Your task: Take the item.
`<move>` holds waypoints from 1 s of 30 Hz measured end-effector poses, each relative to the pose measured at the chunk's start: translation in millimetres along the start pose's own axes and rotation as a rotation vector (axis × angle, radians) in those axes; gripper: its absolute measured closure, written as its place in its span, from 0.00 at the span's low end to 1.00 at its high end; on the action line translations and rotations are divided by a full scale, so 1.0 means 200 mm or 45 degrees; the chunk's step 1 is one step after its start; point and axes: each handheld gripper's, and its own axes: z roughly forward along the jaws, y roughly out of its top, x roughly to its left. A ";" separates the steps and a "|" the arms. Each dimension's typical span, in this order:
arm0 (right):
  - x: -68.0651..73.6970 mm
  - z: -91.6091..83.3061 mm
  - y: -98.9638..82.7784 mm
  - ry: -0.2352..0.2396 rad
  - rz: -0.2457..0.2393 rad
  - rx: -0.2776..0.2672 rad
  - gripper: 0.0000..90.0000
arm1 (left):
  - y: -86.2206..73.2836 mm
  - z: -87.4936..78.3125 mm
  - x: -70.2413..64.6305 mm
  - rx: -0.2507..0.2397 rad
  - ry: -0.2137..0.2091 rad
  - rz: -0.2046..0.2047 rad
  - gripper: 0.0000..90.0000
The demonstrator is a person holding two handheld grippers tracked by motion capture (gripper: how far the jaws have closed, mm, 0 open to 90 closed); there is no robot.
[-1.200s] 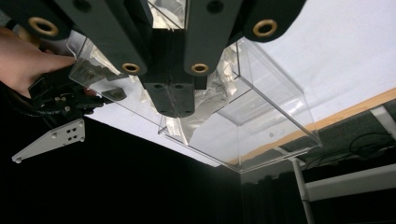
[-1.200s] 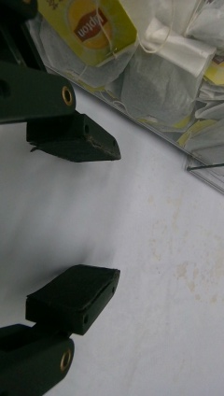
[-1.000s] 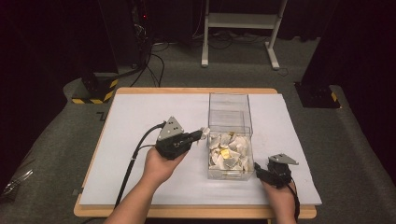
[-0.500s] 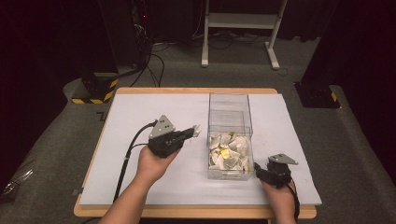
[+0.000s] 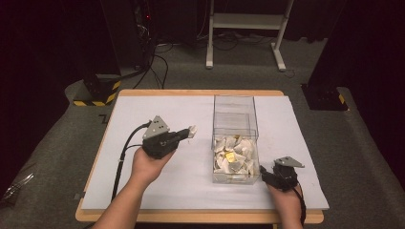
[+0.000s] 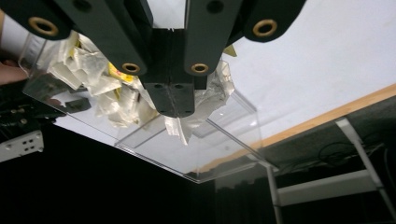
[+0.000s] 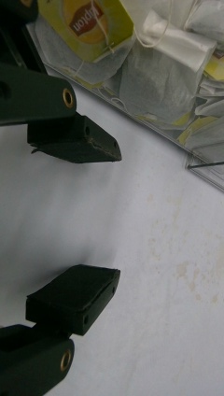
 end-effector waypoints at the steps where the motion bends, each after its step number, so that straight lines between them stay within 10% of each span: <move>1: 0.00 0.00 0.00 0.000 0.000 0.000 0.42 | 0.00 0.00 0.00 0.000 0.000 0.000 1.00; 30: 0.00 0.00 0.00 -0.007 -0.009 -0.002 0.42 | -0.15 -0.24 0.22 -0.045 0.146 -0.111 1.00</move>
